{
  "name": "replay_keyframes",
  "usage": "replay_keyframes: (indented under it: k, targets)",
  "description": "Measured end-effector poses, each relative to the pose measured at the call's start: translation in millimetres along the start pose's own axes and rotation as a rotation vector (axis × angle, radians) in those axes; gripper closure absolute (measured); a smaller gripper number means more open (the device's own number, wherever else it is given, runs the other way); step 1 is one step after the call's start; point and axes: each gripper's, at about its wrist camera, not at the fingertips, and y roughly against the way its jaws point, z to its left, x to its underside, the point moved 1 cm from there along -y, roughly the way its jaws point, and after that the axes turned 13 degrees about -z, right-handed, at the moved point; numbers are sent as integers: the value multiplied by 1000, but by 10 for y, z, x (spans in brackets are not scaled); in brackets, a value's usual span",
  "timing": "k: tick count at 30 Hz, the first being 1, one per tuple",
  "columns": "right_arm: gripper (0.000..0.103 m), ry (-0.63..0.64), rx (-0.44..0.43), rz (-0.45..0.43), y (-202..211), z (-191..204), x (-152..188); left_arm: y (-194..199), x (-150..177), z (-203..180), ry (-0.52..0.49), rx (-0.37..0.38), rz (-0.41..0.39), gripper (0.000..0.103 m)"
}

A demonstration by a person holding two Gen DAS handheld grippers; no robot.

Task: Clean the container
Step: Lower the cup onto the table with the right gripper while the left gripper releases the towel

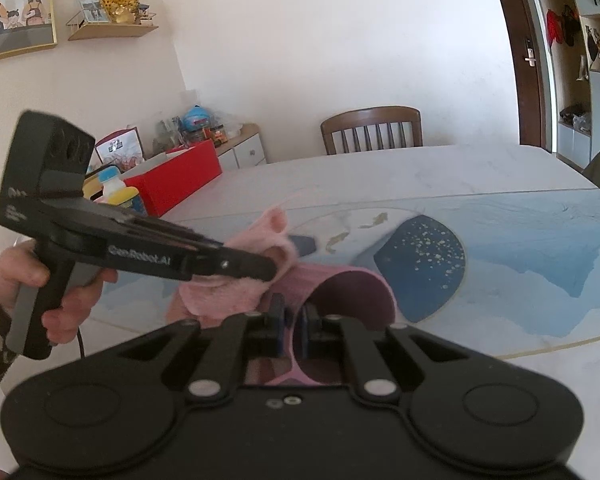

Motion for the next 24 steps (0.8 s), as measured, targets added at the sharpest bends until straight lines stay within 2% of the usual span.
replay_keyframes:
  k: [4, 9, 13, 15, 18, 24]
  targets:
    - [95, 12, 9, 10, -14, -5, -19, 85, 74, 312, 20, -80, 4, 90]
    - [95, 64, 26, 21, -46, 44, -96, 319, 100, 737, 40, -231, -12, 90]
    - [96, 117, 40, 31, -101, 117, -161, 493, 134, 1052, 88, -296, -33, 90]
    - [95, 131, 41, 33, -131, 144, -165, 517, 146, 1123, 110, -294, -42, 90]
    - [94, 116, 53, 39, -189, 113, -132, 524, 204, 1126, 142, -243, -48, 90]
    - [89, 28, 77, 52, -177, -34, 3, 523, 277, 894, 106, -215, -49, 87]
